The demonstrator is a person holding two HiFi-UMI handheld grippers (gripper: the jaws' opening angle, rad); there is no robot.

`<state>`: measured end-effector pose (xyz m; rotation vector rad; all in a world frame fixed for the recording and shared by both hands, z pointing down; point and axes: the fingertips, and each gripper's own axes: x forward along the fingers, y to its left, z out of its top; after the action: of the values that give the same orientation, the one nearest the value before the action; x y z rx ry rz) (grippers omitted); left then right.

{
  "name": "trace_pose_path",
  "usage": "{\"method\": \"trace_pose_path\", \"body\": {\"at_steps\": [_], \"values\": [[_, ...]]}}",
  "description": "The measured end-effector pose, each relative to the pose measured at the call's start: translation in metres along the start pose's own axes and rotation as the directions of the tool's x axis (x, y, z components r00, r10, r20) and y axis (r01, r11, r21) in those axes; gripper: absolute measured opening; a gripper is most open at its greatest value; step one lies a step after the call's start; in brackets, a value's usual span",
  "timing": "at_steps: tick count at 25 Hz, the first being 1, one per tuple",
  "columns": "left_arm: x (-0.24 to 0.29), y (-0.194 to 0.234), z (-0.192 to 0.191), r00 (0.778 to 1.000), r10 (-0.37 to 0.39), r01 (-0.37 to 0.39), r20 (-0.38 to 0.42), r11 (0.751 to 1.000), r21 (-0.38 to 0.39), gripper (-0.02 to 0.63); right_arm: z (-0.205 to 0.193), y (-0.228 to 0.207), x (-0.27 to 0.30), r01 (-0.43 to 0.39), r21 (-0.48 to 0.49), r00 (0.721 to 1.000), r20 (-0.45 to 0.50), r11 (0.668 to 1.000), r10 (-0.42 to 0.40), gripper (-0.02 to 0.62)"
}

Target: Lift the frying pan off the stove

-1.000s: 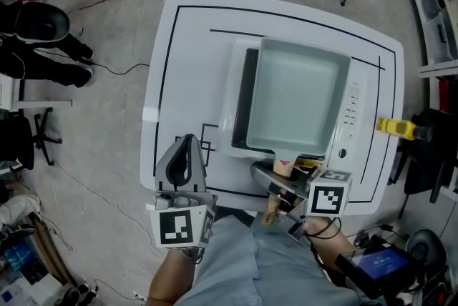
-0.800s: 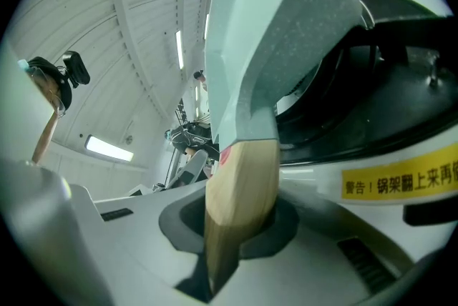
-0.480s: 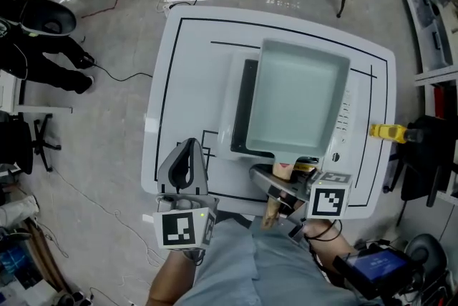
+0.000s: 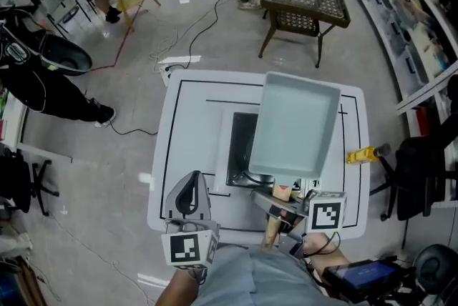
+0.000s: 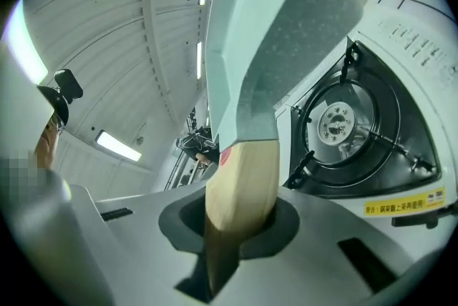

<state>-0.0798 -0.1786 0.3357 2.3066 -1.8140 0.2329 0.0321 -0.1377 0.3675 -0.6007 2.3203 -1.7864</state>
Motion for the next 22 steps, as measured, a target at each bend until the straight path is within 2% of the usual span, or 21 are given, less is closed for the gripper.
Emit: {"method": "trace_pose_path", "body": {"at_steps": [8,22], "values": [[-0.008,-0.013,0.012,0.997,-0.056,0.055,0.054,0.998,0.02,0.018,-0.002,0.004,-0.028,0.065,-0.038,0.996,0.058,0.997,-0.063,0.071],[-0.008,-0.047,0.008,0.993,-0.109,0.108,0.043,0.993,0.039,0.018,-0.01,0.003,-0.056,0.022,-0.011,0.995,0.099,1.0,-0.021,0.071]]}}
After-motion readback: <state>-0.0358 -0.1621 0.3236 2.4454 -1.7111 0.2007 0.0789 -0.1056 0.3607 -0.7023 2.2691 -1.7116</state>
